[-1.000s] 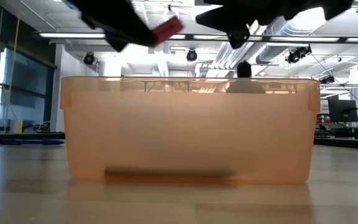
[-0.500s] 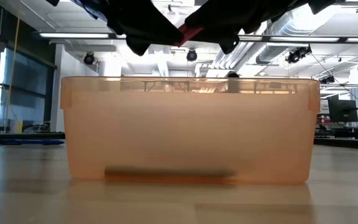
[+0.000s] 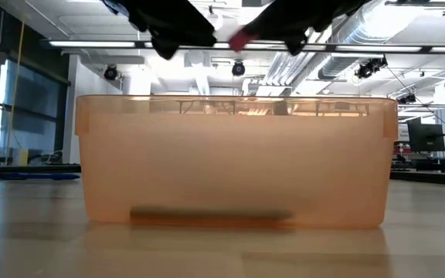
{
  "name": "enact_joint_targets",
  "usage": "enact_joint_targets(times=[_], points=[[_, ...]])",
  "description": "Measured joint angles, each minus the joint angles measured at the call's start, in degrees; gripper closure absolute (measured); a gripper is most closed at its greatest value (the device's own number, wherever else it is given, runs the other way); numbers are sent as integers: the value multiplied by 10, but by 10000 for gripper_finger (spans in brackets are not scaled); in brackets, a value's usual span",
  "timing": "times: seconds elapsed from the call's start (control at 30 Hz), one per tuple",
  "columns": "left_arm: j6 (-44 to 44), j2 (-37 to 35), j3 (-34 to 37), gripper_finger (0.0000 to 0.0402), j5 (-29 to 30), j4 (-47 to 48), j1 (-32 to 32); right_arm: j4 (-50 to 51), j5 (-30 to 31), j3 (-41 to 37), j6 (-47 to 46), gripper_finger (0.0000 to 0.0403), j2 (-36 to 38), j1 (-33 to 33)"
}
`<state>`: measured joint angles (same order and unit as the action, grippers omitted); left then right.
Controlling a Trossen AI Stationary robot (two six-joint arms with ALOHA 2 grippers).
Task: Sort crayons/erasers/pens/pencils in bins
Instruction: Put the pink eraser into the yellow bin
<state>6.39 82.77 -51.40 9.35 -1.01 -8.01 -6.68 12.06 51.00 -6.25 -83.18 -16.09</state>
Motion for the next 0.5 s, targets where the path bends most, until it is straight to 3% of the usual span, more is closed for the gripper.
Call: enact_joint_targets(times=[0.23,0.4,0.5], points=[[-26,-52,0,281,-12,67,21,192,94,0,8,395,97,77],[-22,-51,41,309,-44,39,21,301,83,0,22,399,119,231],[11,-51,84,331,-38,-17,24,322,42,-1,40,399,116,341]])
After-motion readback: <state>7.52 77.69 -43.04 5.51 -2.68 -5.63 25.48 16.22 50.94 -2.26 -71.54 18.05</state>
